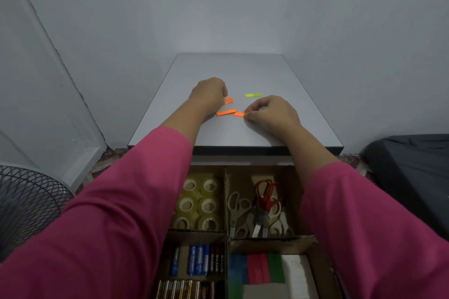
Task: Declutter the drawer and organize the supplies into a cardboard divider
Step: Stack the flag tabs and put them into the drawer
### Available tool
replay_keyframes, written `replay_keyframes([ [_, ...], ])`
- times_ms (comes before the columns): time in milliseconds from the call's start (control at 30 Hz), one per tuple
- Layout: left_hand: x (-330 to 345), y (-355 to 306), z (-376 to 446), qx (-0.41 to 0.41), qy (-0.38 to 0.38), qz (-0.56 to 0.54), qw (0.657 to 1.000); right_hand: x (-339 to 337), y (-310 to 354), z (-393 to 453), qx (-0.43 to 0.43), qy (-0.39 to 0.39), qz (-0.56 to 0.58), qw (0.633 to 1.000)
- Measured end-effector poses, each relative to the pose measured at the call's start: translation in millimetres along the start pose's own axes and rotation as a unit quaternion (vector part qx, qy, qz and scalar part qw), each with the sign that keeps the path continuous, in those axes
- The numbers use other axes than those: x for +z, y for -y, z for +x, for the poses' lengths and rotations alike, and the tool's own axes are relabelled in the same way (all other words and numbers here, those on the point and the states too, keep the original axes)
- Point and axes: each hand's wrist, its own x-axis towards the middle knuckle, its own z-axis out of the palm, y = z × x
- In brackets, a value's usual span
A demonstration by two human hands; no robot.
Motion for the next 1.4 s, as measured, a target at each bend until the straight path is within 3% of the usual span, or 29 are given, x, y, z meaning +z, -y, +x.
replay_keyframes([
  [300,-5,-3,-2,-0.003,0.029,0.007,1.0,-1,1,-2,-0.007,0.001,0.003,1.0],
  [400,-6,-4,-5,0.038,-0.022,-0.025,0.999,-2,1,-2,-0.002,0.0,0.004,1.0],
  [500,-13,-4,-11,0.063,-0.063,-0.133,0.987,-2,0,-1,0.003,0.002,0.001,1.0],
  [633,-29,-7,-24,0.085,0.024,-0.164,0.982,0,0,0,0.0,0.0,0.008,1.0],
  [867,-22,-12,-47,0.044,0.082,-0.016,0.996,-3,2,-3,0.006,-0.001,0.009,1.0],
  [1100,-17,-16,-57,0.006,0.036,-0.025,0.999,-3,3,-8,-0.012,0.0,0.036,0.999],
  [1400,-15,-16,-112,0.006,-0.024,-0.16,0.987,-10,9,-44,-0.011,0.031,0.07,0.997],
])
